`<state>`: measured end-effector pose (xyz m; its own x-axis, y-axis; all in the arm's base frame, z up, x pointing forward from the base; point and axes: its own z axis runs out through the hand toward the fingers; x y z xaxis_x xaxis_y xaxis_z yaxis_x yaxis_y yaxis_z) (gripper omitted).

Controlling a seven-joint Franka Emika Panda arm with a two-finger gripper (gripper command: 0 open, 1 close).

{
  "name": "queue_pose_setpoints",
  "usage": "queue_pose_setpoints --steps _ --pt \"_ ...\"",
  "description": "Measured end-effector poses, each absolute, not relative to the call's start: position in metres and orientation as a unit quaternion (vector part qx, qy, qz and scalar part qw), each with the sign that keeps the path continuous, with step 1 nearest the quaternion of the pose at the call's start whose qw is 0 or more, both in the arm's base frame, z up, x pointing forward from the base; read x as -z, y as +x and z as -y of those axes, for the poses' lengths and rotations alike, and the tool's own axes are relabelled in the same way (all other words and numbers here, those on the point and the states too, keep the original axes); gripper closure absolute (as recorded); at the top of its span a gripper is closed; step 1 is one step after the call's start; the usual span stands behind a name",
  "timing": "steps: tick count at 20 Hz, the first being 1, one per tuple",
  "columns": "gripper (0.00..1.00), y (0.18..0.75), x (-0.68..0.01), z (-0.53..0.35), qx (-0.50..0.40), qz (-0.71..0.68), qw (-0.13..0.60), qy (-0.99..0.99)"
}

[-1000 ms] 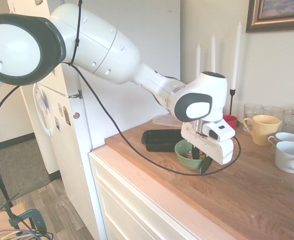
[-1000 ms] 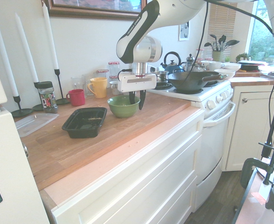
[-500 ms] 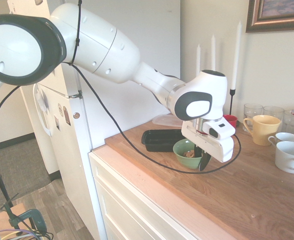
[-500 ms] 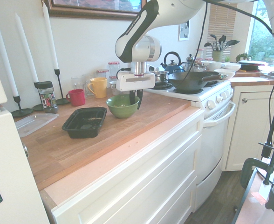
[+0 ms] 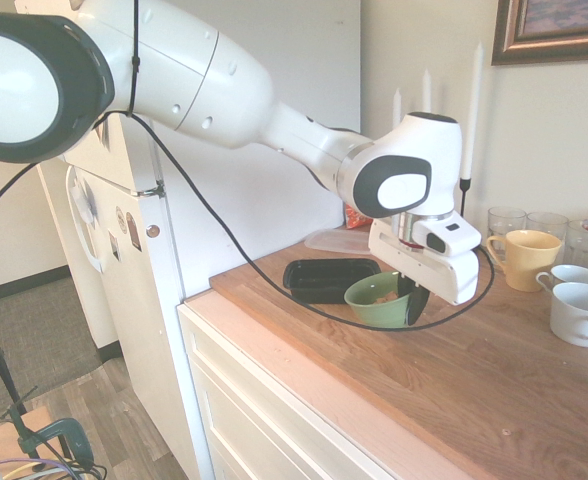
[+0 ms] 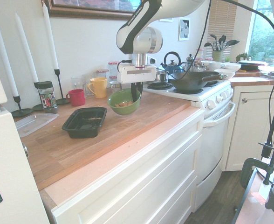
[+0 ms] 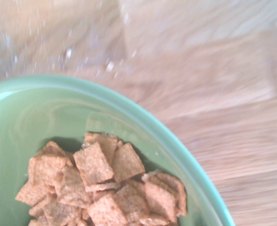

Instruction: Pour the cereal into the box

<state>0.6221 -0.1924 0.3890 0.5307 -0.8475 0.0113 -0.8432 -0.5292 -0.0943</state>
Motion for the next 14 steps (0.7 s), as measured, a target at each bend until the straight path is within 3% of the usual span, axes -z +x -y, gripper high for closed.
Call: queue_pose_setpoints --steps 6,14 --pt "1.00 0.619 -0.444 0.173 0.055 -0.473 0.025 -0.879" --pt "1.00 0.632 -0.471 0.048 0.107 -0.440 -0.062 -0.889"
